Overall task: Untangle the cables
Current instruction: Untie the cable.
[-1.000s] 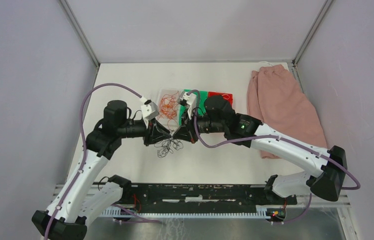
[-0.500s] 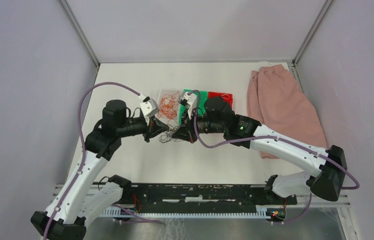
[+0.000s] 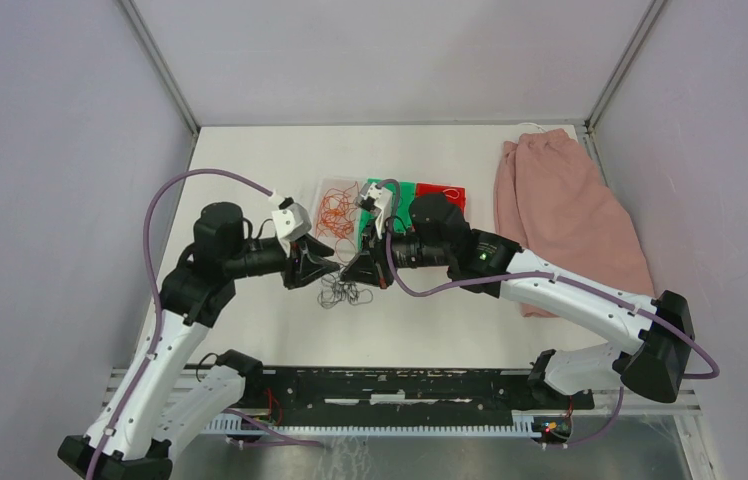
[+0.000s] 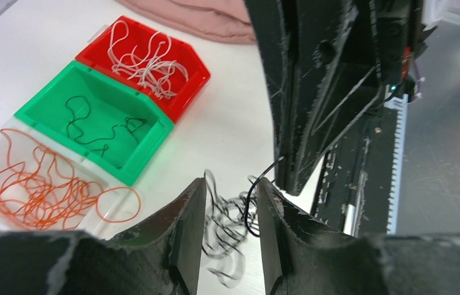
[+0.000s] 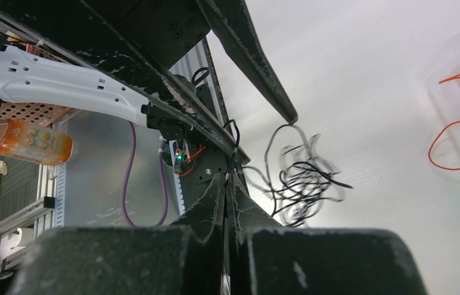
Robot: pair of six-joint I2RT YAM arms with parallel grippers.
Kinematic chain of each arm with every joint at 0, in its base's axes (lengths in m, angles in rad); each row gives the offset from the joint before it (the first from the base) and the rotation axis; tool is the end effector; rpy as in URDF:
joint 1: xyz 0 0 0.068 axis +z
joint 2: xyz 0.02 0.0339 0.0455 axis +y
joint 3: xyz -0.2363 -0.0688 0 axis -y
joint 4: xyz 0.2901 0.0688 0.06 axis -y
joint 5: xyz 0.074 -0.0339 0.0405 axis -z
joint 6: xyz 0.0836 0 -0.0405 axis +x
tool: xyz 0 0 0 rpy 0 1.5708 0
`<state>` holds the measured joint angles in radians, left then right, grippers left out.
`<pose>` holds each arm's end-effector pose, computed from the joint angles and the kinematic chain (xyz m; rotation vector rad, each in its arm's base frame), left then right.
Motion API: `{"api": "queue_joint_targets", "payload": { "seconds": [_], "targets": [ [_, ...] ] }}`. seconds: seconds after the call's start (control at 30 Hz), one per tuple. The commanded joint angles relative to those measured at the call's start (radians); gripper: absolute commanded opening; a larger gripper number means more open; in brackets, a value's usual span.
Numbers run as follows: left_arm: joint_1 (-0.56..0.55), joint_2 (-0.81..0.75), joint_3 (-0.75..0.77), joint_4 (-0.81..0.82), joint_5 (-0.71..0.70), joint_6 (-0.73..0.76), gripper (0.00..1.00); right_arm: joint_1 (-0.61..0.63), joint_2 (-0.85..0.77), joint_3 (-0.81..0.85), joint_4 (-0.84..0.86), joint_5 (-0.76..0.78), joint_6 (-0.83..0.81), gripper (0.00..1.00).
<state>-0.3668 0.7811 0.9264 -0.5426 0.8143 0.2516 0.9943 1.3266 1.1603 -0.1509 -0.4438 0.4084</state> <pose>0.2132 -0.1470 0.3304 1.0732 1.6083 -0.8713 0.1885 0.3557 0.3073 -0.9235 1.8881 1.3269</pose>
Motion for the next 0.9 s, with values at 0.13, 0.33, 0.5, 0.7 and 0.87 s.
{"api": "queue_joint_targets", "payload": {
  "seconds": [0.13,0.33,0.5,0.7,0.87],
  "targets": [
    [0.003,-0.008,0.005,0.099,0.082,-0.130,0.41,0.005,-0.019,0.011,0.077,-0.042,0.037,0.00],
    [0.004,-0.007,-0.025,0.116,0.051,-0.129,0.36,0.005,-0.003,0.021,0.114,-0.057,0.068,0.00],
    [0.003,-0.012,-0.029,0.072,0.042,-0.037,0.34,0.006,0.014,0.032,0.155,-0.080,0.104,0.00],
    [0.002,-0.018,-0.035,0.139,0.020,-0.030,0.24,0.006,0.052,0.040,0.196,-0.100,0.151,0.00],
    [0.002,-0.022,0.011,0.125,0.040,0.021,0.05,0.007,0.038,0.004,0.231,-0.092,0.176,0.16]
  ]
}}
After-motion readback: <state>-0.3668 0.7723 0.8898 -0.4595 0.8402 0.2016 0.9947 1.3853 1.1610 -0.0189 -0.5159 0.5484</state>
